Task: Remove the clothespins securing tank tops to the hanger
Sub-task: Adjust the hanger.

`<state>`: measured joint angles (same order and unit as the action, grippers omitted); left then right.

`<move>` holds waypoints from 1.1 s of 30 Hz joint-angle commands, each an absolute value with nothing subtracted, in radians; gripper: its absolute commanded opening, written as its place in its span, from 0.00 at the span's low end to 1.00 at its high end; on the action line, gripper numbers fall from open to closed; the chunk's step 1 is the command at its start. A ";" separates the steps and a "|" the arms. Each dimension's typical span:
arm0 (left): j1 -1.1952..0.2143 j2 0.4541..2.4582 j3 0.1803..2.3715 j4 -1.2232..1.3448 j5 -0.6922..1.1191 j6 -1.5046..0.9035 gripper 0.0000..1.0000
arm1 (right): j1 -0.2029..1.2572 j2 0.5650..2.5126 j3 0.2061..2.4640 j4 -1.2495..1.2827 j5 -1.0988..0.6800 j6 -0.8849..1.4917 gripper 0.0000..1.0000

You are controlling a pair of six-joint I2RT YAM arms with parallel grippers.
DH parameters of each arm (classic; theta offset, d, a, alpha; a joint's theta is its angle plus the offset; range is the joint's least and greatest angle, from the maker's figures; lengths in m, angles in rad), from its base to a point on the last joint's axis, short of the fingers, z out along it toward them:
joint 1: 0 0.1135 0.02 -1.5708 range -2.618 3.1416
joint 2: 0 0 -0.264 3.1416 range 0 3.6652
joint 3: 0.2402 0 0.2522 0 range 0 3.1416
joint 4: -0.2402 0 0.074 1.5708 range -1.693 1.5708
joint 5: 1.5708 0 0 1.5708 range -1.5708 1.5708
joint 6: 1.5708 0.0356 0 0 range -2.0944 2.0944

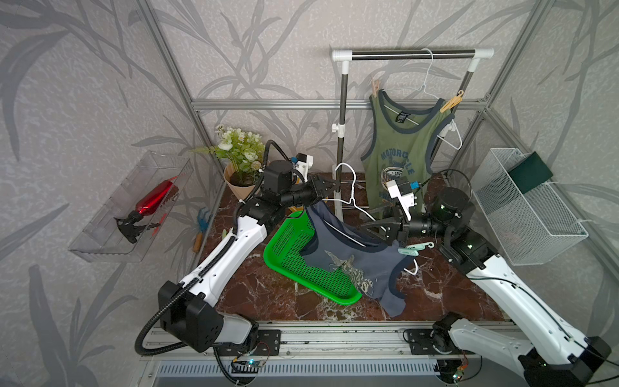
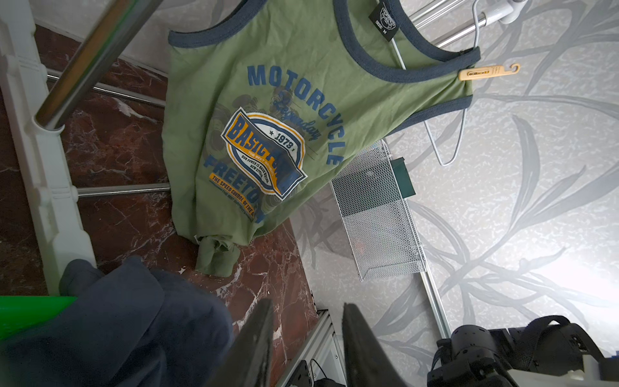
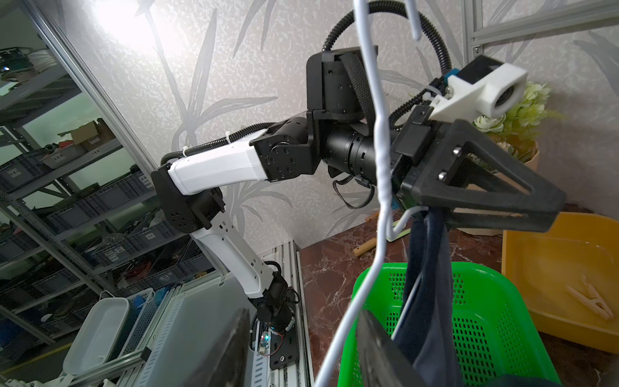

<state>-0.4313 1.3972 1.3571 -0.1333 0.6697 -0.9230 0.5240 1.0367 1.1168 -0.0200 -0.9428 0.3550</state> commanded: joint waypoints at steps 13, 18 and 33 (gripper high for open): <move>-0.403 1.377 1.437 -0.204 0.680 -0.906 0.10 | 0.446 0.989 1.202 -0.179 -0.846 0.245 0.68; -0.353 1.407 1.452 -0.202 0.707 -0.914 0.07 | 0.395 0.970 1.221 -0.258 -0.842 0.222 0.78; -0.242 1.459 1.448 -0.159 0.743 -0.965 0.02 | 0.308 0.944 1.285 -0.379 -0.821 0.141 0.90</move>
<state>-0.2531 1.4502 1.4139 -0.1963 0.7143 -0.9287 0.3218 0.9714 1.2369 -0.3275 -0.8352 0.1883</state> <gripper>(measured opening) 0.364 0.903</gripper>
